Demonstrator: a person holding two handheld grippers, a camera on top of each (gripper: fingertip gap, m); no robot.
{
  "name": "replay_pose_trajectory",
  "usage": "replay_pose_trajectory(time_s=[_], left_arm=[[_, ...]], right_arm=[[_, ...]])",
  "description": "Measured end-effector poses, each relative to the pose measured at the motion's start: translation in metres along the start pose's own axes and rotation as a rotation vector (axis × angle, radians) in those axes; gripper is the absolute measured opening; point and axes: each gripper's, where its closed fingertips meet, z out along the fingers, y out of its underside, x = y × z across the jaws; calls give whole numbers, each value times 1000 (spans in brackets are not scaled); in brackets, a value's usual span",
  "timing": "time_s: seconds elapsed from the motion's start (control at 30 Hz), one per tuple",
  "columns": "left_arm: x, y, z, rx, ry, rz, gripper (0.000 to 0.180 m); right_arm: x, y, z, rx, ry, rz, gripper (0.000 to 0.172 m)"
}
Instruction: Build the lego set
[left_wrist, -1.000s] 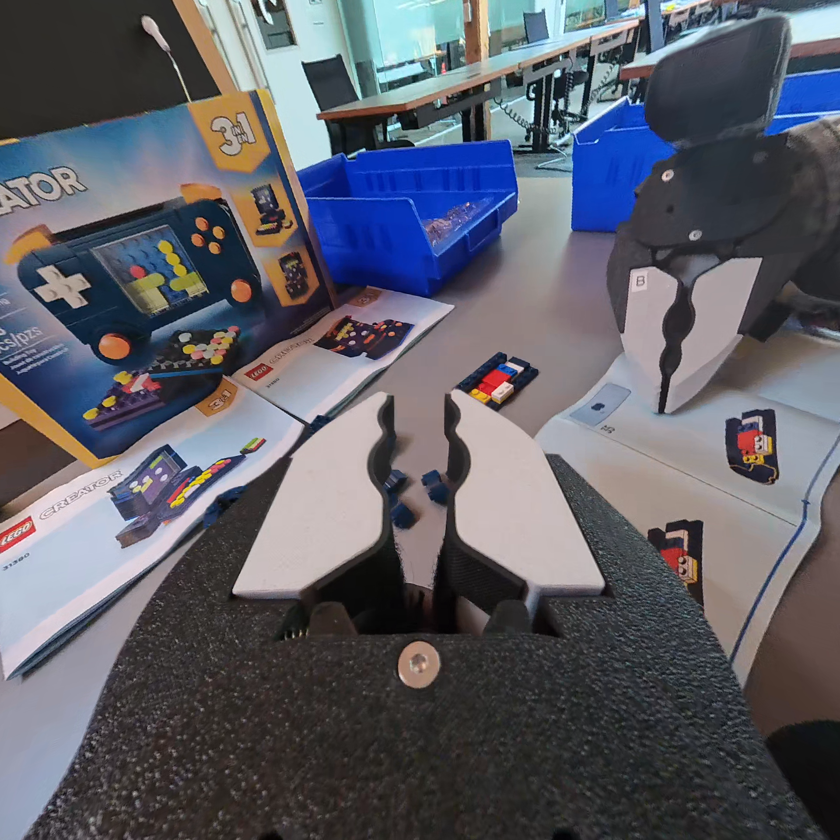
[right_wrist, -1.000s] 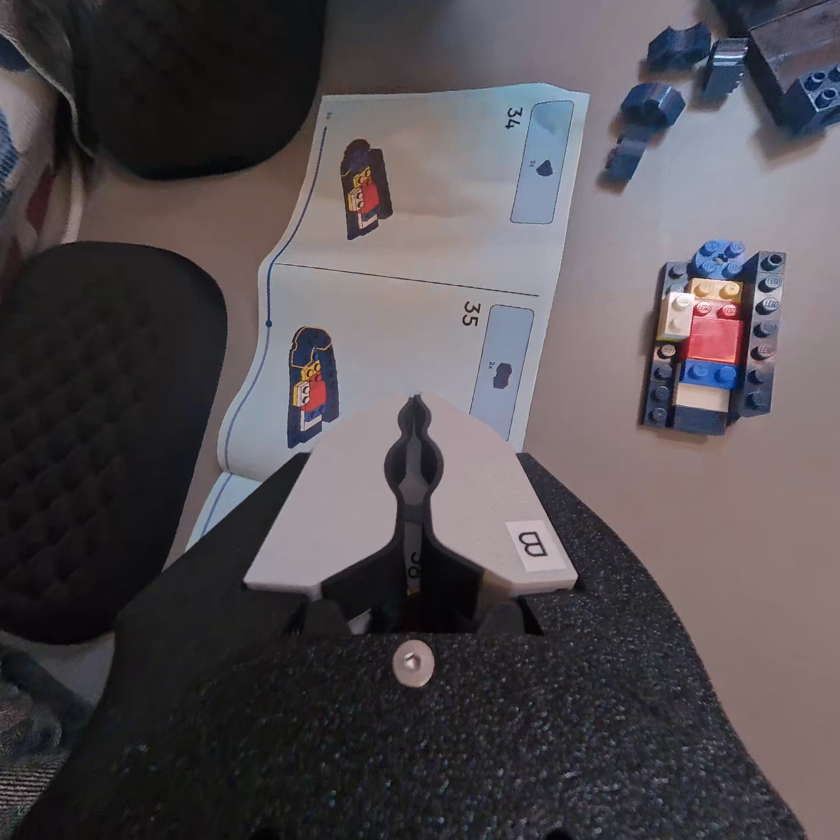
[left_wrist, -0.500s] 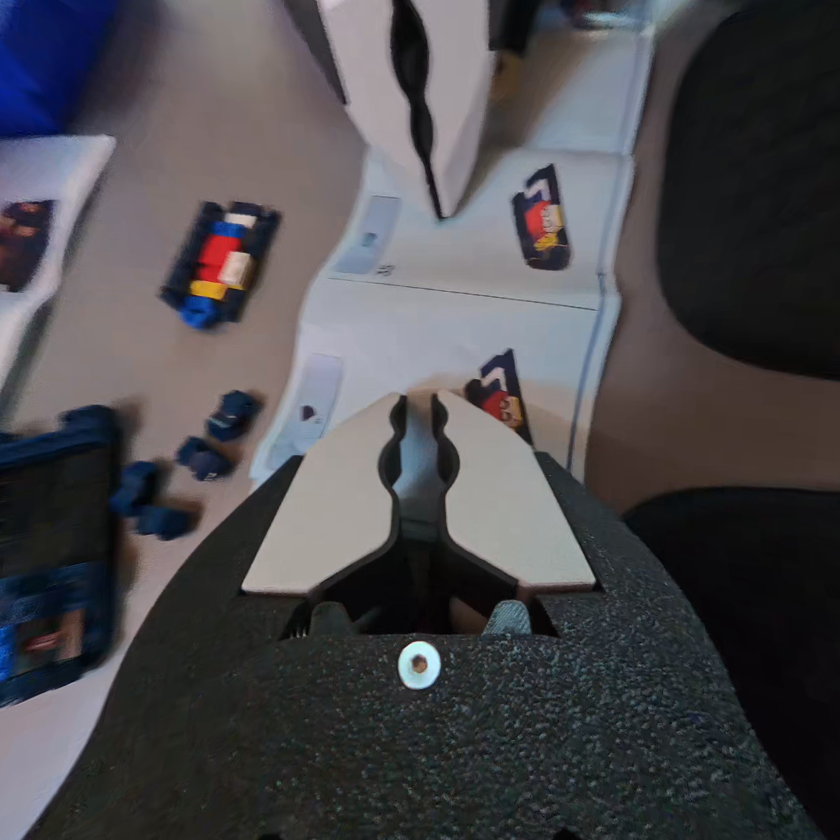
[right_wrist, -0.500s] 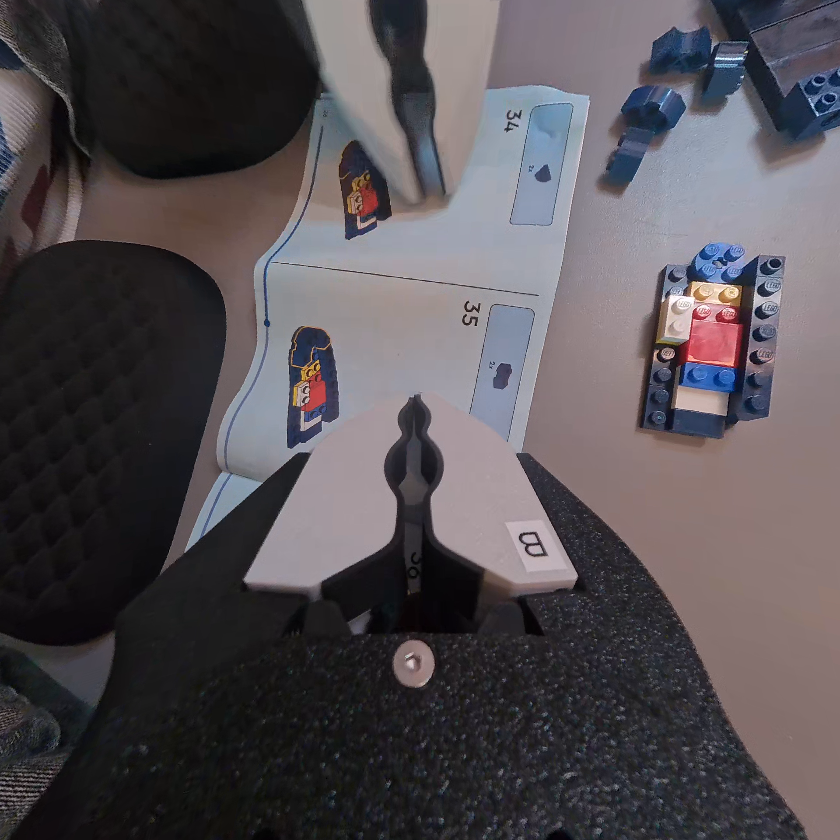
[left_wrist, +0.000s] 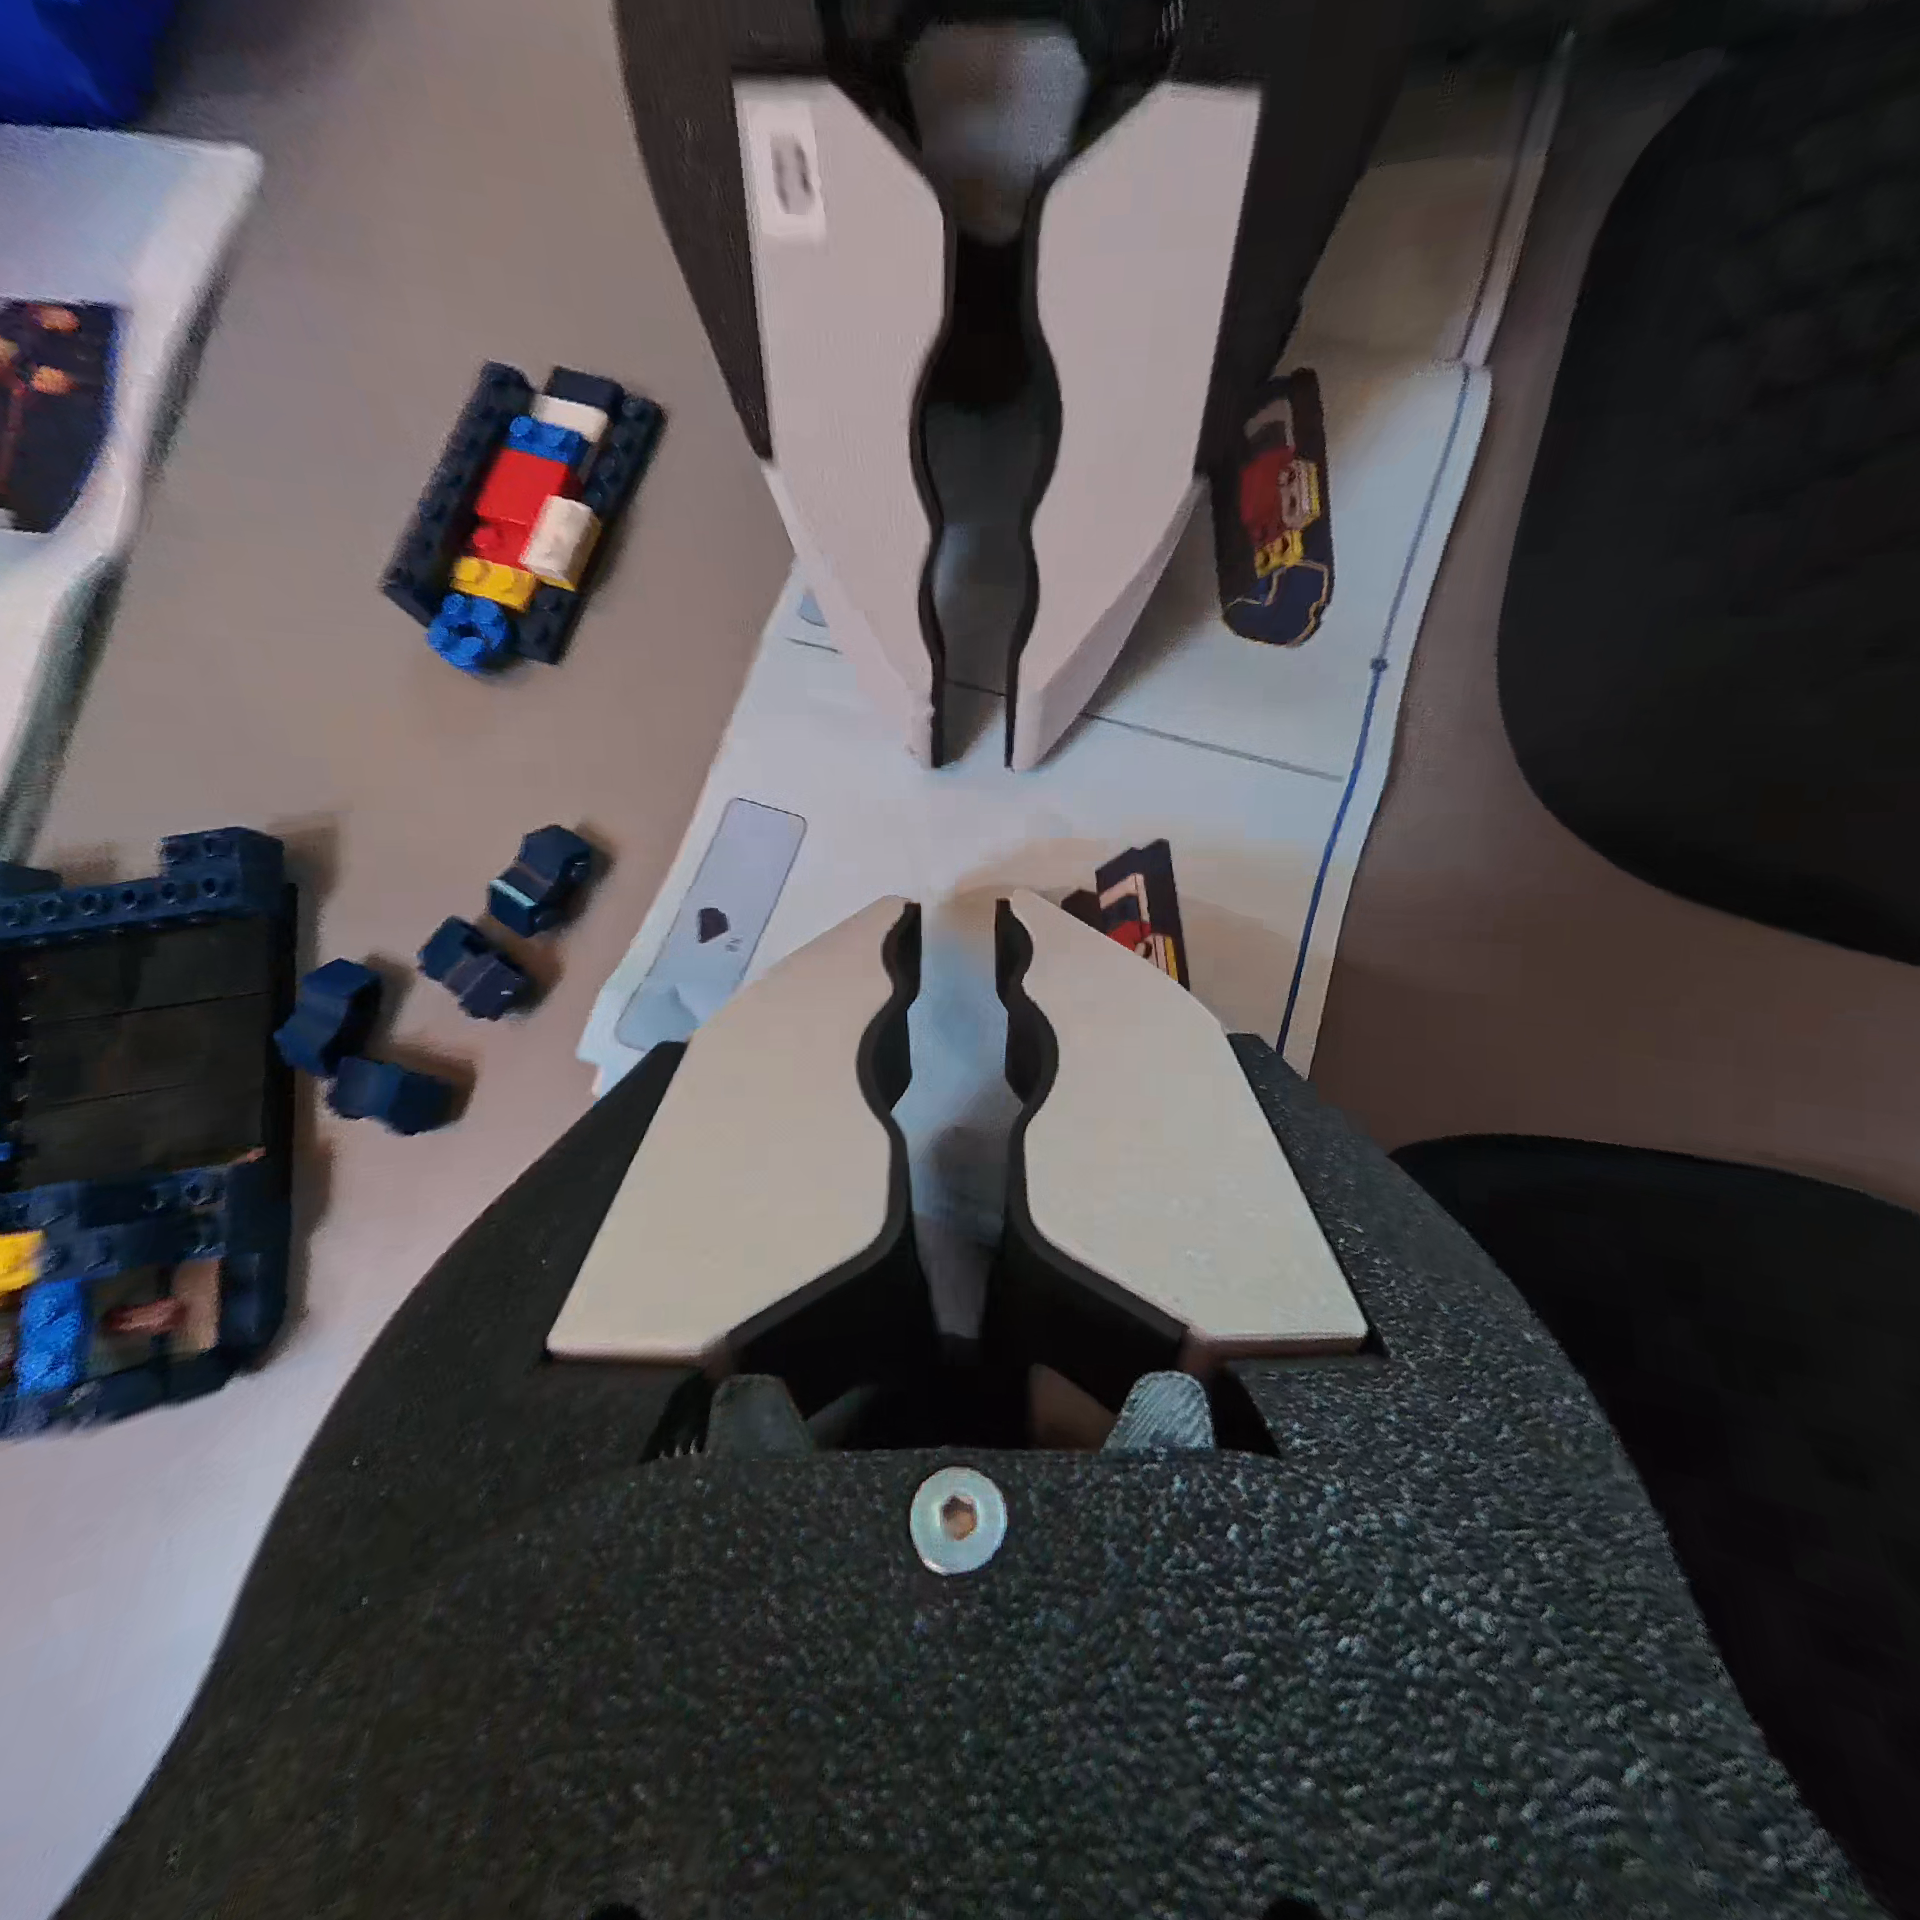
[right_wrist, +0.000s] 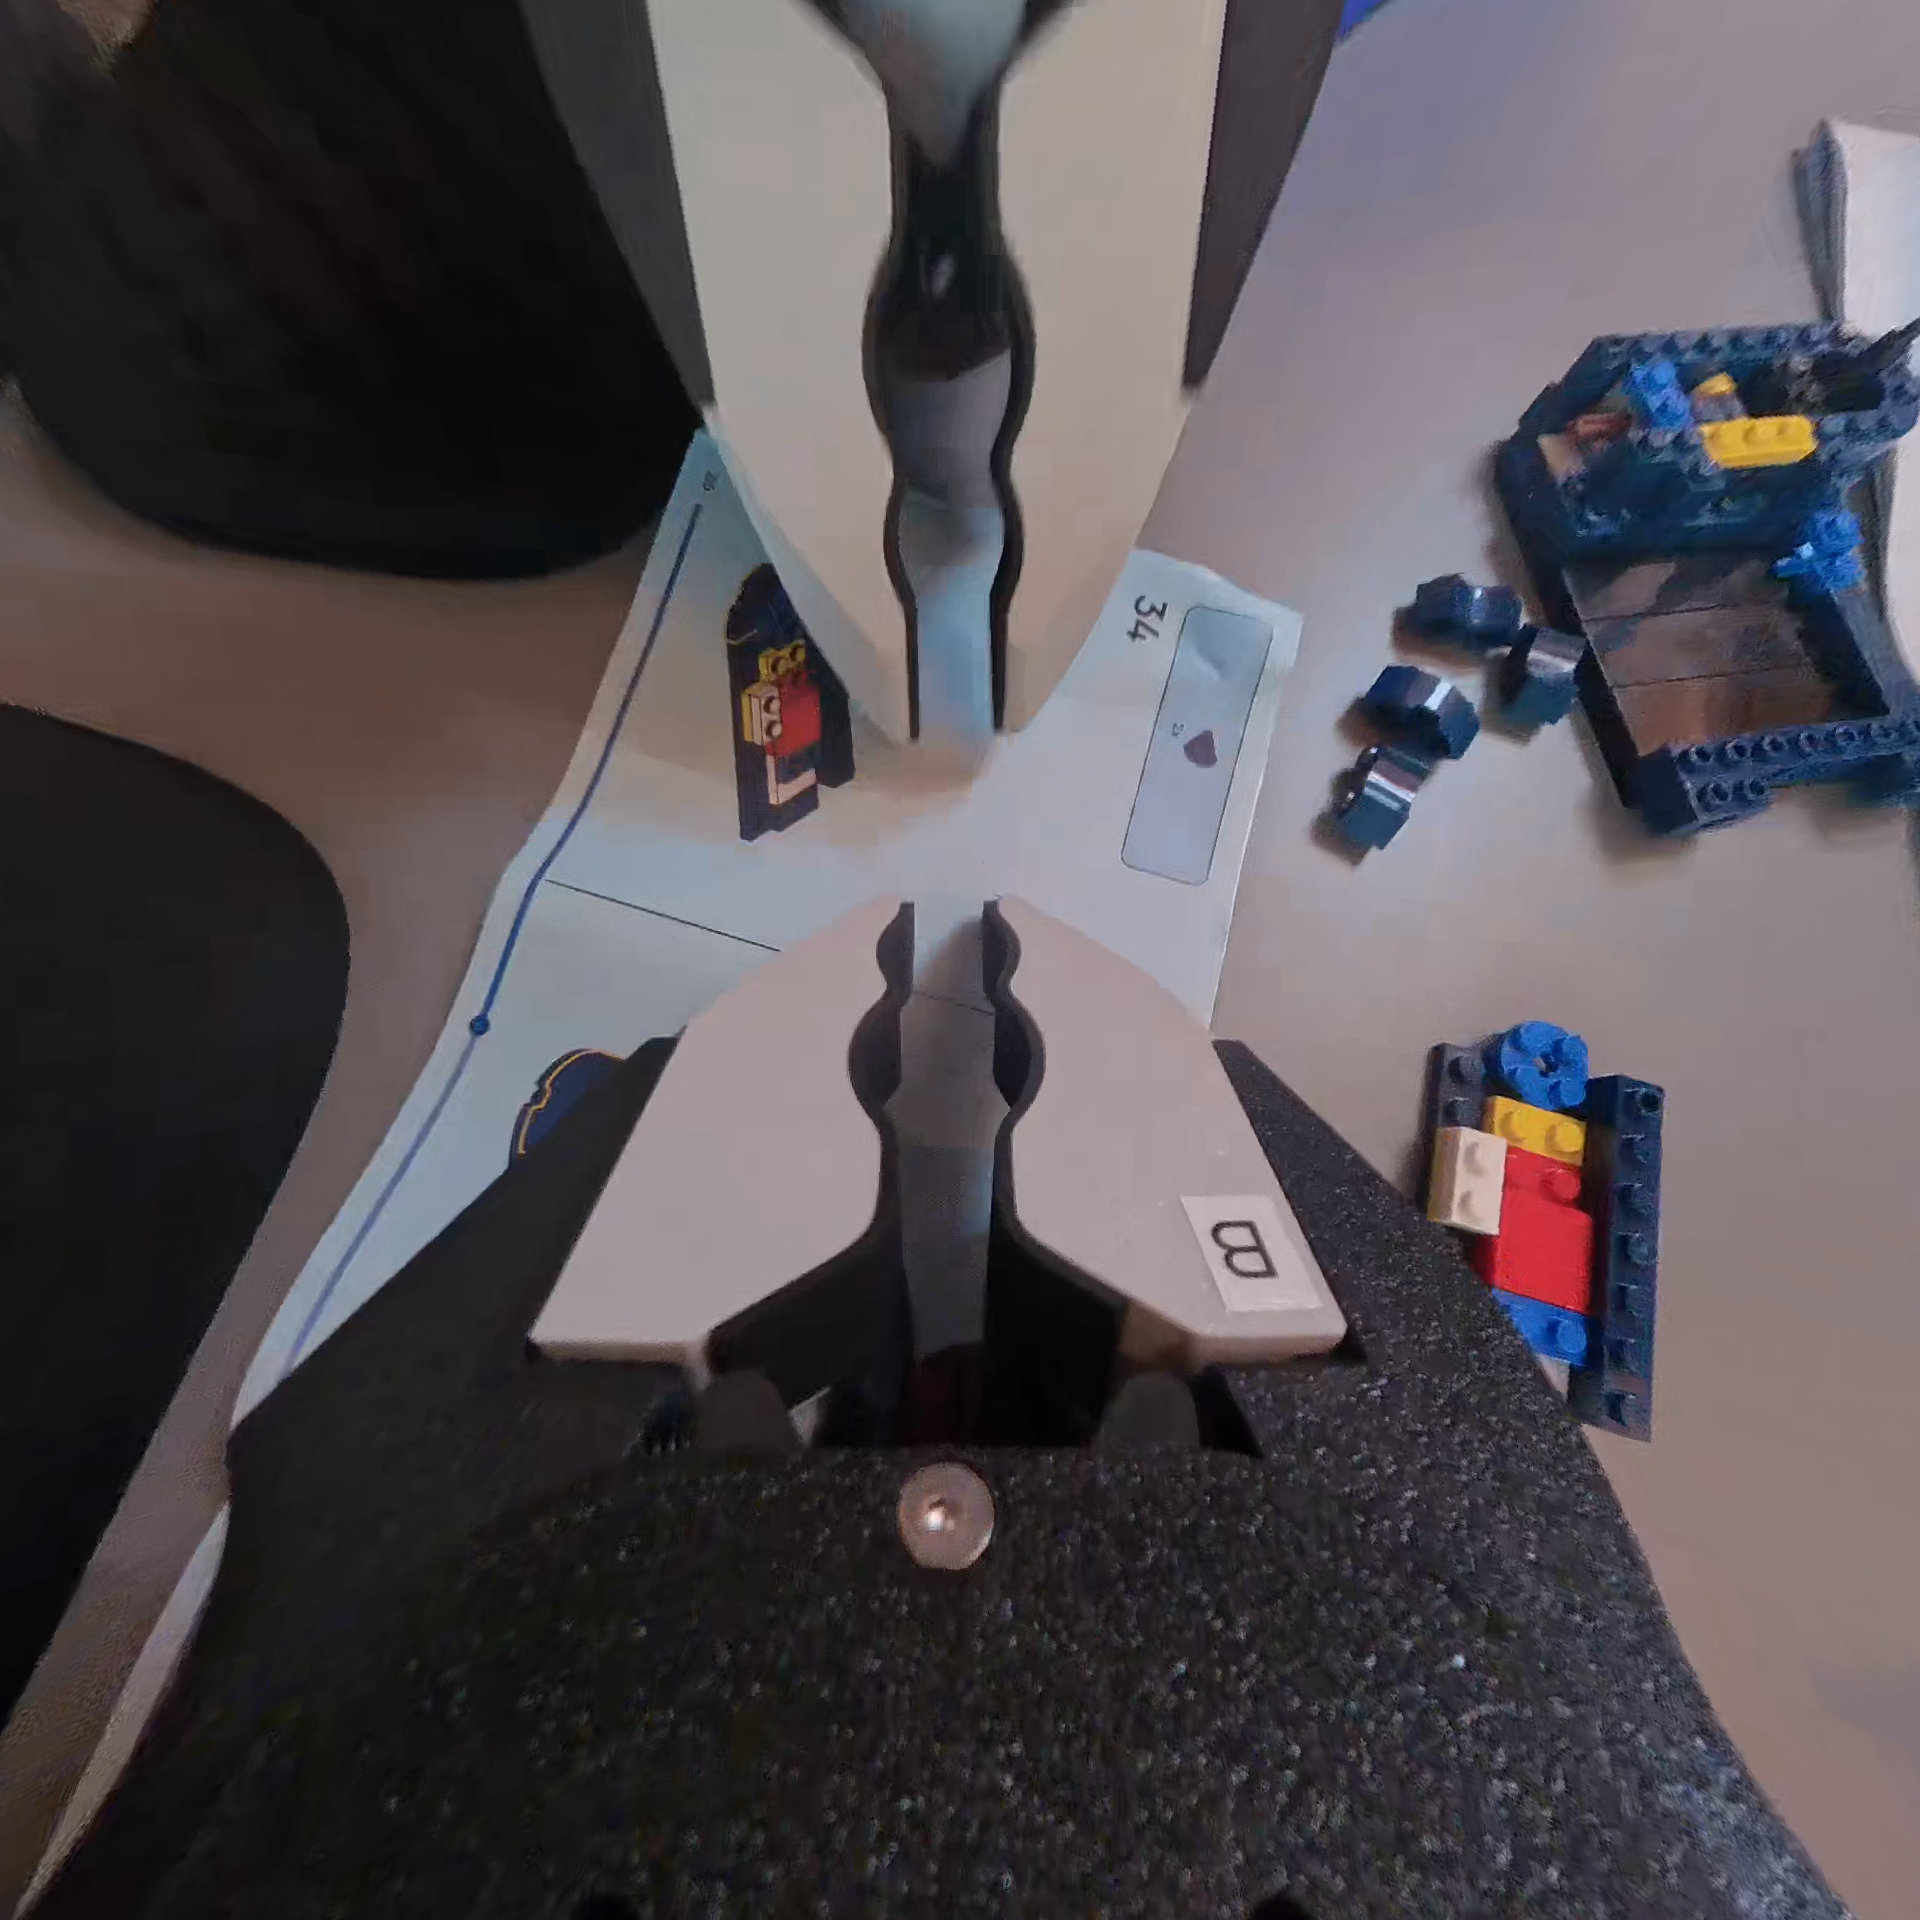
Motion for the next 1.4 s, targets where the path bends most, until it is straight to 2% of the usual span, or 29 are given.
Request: replay_pose_trajectory(time_s=[0.1, 0.2, 0.3, 0.37, 0.47, 0.57, 0.63, 0.7, 0.9, 1.03, 1.1, 1.13, 1.2, 1.3, 1.4], left_arm=[[-4, -16, -30, 85, -78, -54, 19], [-14, -6, -85, 94, -187, -91, 23], [-43, 27, -163, 44, -382, -170, 25], [-63, 63, -210, -47, -486, -234, 26], [-85, 117, -250, -203, -535, -330, 32], [-86, 135, -240, -222, -375, -269, 27], [-80, 128, -224, -165, -237, -180, 22], [-79, 120, -212, -117, -162, -101, 25], [-77, 149, -195, -316, -5, 66, 38], [-58, 186, -186, -444, 131, 61, 42], [-48, 203, -181, -511, 152, 37, 42], [-48, 206, -178, -528, 115, 45, 35], [-35, 199, -172, -491, 123, 53, 31], [-23, 190, -165, -490, 75, -39, 28], [0, 174, -152, -398, 80, -64, 20]], right_arm=[[0, 0, 0, 0, 9, -10, 12], [-1, -1, 0, 1, 32, -42, 10], [-3, -1, 0, 3, 61, -91, 6], [-4, -1, 0, 3, 67, -105, 5], [-4, -1, 0, 3, 62, -99, 5], [-4, -1, 0, 3, 65, -102, 5], [-3, -1, 0, 3, 65, -101, 5], [-3, -1, 0, 3, 65, -99, 5], [-3, -1, 0, 4, 72, -105, 6], [-2, -1, 0, 3, 67, -91, 6], [-2, 0, 0, 2, 65, -82, 6], [-1, 0, 0, 1, 64, -77, 6], [-1, 0, 0, 1, 63, -65, 7], [0, 0, 0, 0, 59, -52, 7], [1, 0, 0, -1, 64, -46, 7]])
